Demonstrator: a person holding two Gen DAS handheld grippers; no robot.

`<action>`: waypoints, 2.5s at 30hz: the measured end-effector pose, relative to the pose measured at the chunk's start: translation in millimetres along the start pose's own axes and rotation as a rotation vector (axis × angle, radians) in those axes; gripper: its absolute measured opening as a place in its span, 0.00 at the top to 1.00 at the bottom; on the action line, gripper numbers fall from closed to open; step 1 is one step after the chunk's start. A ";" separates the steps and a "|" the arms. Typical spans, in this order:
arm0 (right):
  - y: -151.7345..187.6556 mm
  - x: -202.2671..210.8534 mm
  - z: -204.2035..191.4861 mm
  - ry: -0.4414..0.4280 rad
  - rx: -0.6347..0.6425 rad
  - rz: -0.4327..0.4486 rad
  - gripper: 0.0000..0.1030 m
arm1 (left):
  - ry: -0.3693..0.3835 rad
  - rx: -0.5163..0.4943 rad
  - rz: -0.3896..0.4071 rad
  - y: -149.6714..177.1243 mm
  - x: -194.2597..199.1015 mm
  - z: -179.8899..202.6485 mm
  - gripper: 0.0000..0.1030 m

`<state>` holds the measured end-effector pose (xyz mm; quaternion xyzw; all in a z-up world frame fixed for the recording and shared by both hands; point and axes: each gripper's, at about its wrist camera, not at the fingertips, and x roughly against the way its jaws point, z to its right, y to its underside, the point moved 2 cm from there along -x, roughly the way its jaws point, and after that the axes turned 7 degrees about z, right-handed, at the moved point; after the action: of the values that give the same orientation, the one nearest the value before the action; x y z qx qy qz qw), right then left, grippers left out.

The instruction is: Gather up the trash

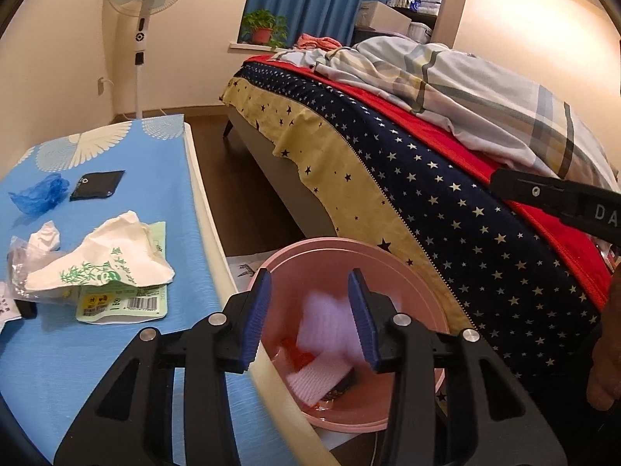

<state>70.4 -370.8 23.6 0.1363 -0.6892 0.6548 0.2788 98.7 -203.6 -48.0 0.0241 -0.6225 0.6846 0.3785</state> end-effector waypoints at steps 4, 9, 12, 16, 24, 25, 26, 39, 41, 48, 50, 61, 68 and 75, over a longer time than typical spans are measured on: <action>-1.6 4.8 0.2 -0.010 -0.008 0.016 0.64 | -0.003 -0.003 0.010 -0.8 9.3 -2.1 0.60; -4.7 12.3 -3.9 -0.036 -0.009 0.041 0.64 | -0.008 -0.018 0.024 -2.3 21.0 -5.5 0.60; -6.2 16.3 -10.1 -0.056 -0.001 0.057 0.64 | -0.022 -0.016 0.039 -3.5 32.2 -12.0 0.60; -6.6 18.2 -19.1 -0.087 0.002 0.063 0.64 | -0.053 -0.012 0.059 -4.6 48.1 -26.3 0.60; -14.1 24.0 -52.4 -0.180 -0.012 0.103 0.64 | -0.140 0.034 0.090 -4.8 71.9 -60.7 0.64; -14.9 24.1 -58.2 -0.194 -0.012 0.107 0.64 | -0.153 0.042 0.096 -5.1 75.1 -65.6 0.65; -15.7 24.5 -66.2 -0.213 -0.009 0.113 0.64 | -0.166 0.047 0.101 -5.5 77.6 -69.4 0.67; -16.6 11.4 -152.7 -0.434 0.002 0.149 0.74 | -0.440 0.250 0.167 8.0 119.6 -163.0 0.70; -12.5 6.9 -166.9 -0.464 0.013 0.146 0.76 | -0.491 0.284 0.176 13.3 126.1 -176.2 0.70; 7.1 -7.4 -210.8 -0.543 0.053 0.123 0.79 | -0.613 0.405 0.188 29.0 137.6 -214.9 0.68; 11.1 -10.6 -220.9 -0.560 0.059 0.118 0.79 | -0.631 0.432 0.180 33.1 135.4 -221.6 0.55; 27.3 -31.2 -265.7 -0.634 0.063 0.081 0.79 | -0.609 0.584 0.144 53.8 119.6 -249.2 0.54; 34.9 -36.4 -294.8 -0.670 0.124 0.081 0.78 | -0.576 0.598 0.129 56.4 109.3 -254.3 0.81; 51.5 -54.5 -327.0 -0.673 0.182 0.039 0.74 | -0.673 0.595 0.157 50.3 127.3 -262.7 0.88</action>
<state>153.2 -55.0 -53.9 0.3556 -0.6839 0.6370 0.0102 95.6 90.4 -84.6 0.3054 -0.4871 0.8144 0.0787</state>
